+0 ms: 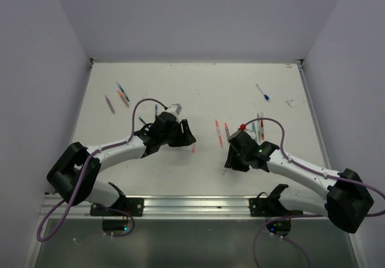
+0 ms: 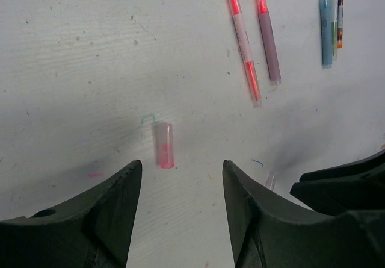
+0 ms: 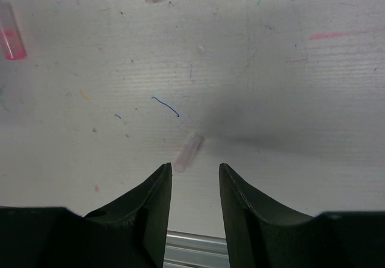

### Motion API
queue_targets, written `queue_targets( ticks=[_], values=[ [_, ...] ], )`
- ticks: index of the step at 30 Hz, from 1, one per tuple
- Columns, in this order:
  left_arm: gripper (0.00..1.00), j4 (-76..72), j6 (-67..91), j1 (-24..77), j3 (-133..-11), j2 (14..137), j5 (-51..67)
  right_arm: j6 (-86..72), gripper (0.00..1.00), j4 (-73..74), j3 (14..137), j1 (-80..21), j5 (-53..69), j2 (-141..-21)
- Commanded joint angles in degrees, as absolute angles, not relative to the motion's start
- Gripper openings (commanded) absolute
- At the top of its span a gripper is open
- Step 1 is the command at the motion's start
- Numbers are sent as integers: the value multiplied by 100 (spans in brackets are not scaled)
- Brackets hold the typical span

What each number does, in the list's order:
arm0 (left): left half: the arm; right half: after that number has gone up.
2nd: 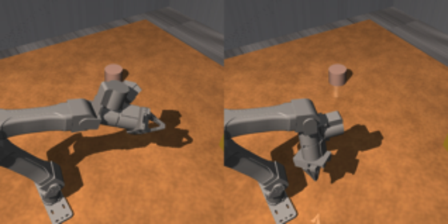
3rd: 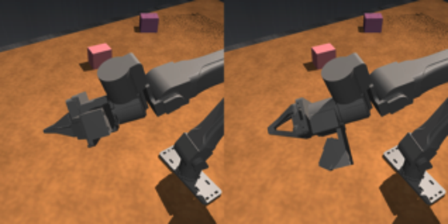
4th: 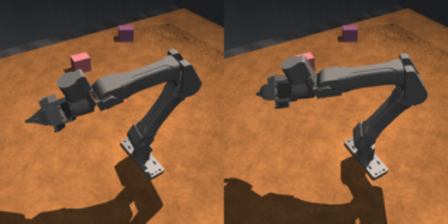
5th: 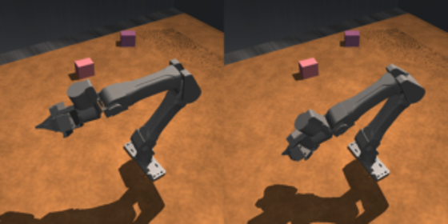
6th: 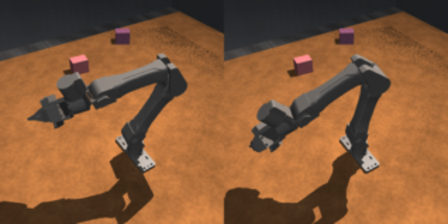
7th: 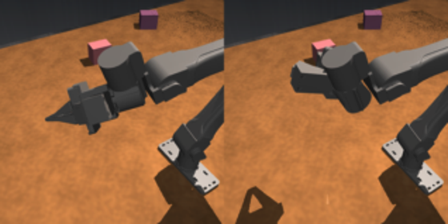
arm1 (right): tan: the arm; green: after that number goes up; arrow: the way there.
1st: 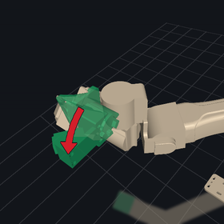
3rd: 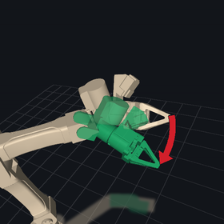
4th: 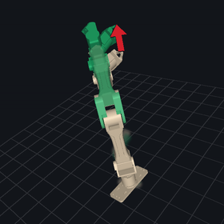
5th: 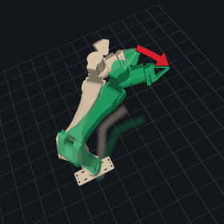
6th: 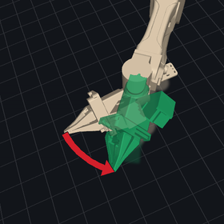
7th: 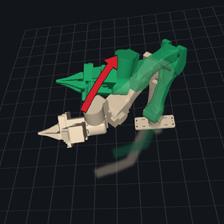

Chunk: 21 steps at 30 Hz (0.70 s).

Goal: Open the pen caps

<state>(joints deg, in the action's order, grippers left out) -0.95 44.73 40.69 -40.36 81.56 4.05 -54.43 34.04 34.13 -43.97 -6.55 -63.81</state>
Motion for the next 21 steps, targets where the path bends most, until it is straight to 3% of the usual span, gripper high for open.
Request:
queue_targets(
  ticks=[1,21],
  values=[
    [60,-88,4333,4096,-3964,7972,281,-5809,41,3068,3393,-4465,-712,-6495],
    [62,-9,4263,4087,-3859,7761,176,-6512,40,2619,3296,-5264,-1239,-7225]
  ],
)
